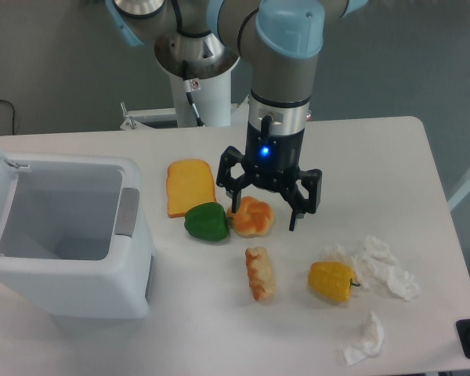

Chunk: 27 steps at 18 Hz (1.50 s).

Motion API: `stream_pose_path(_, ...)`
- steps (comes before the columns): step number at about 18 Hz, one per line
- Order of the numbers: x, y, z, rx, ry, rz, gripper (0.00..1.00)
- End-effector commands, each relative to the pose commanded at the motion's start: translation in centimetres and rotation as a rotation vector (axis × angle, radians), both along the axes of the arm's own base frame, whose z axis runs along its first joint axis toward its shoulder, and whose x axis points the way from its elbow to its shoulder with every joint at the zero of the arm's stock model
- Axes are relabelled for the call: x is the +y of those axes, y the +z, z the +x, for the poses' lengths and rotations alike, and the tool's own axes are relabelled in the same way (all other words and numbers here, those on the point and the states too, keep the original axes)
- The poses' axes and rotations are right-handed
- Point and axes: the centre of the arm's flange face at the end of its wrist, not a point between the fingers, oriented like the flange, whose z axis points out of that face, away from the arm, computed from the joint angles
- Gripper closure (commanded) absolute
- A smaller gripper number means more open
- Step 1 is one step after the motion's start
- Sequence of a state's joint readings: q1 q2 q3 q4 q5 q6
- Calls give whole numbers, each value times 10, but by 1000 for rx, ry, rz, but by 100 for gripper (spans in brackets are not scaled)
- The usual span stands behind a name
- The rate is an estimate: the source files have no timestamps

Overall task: Pick up the square bread
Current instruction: 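Lower the open gripper toward the round orange bun, then move the gripper over the small elongated bread piece and lower it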

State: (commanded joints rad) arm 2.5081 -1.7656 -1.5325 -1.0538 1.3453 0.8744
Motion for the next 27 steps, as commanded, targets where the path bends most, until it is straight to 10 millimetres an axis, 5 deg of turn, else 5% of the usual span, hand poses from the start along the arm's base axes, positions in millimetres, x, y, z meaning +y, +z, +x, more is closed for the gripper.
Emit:
stream_pose_path(9, 1, -15, -6, 9, 16, -46, 0)
stream_pose_path(16, 0, -69, -6, -71, 37, -118, 0)
stream_pose_path(27, 22, -127, -8, -199, 187, -166, 0)
